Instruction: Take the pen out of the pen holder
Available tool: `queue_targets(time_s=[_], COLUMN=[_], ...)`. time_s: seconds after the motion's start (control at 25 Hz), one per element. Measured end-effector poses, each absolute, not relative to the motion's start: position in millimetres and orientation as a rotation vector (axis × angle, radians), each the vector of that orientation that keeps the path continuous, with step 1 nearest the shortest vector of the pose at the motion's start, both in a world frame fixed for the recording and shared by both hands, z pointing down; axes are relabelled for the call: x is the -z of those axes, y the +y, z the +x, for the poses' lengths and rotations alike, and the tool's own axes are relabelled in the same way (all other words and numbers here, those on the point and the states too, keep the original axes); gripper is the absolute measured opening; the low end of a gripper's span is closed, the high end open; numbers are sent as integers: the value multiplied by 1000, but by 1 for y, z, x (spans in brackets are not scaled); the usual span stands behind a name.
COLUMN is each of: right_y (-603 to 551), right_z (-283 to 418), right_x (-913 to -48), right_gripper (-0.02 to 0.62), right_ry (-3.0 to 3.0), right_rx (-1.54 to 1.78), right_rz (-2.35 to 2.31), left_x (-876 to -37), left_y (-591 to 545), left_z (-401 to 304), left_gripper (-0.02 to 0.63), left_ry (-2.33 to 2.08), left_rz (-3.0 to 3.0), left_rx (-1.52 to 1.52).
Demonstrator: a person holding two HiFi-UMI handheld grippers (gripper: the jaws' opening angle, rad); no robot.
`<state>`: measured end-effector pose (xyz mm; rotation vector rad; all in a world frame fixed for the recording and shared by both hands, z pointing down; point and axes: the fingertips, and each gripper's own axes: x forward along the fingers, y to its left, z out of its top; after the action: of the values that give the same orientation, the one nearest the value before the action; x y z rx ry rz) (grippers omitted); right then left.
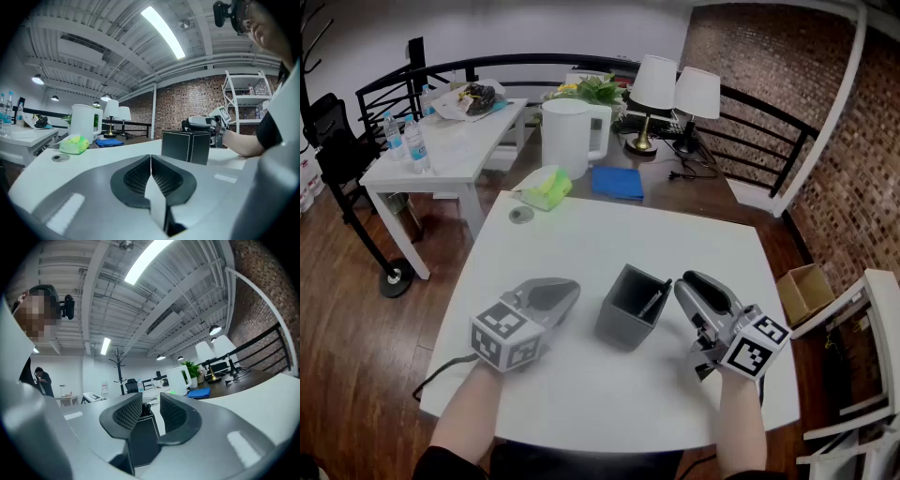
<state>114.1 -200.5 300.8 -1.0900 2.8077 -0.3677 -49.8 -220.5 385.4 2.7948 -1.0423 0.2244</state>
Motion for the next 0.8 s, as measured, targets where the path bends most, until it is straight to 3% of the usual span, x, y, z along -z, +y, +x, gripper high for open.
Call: queue_targets(time_s=[0.28,0.8], right_y=[-216,-213], right_z=[99,90], right_x=[-314,-316], right_gripper=[132,103], right_ry=[2844,2947], right_rx=[440,285], right_rz=[-1082,-1166], left_x=[-378,-377], left_y=[-224,-224], left_z=[-46,-44], left_gripper=[5,5], left_ry=[-1057,-1043], left_rz=[2810,2803], left_rx=[-178,-183])
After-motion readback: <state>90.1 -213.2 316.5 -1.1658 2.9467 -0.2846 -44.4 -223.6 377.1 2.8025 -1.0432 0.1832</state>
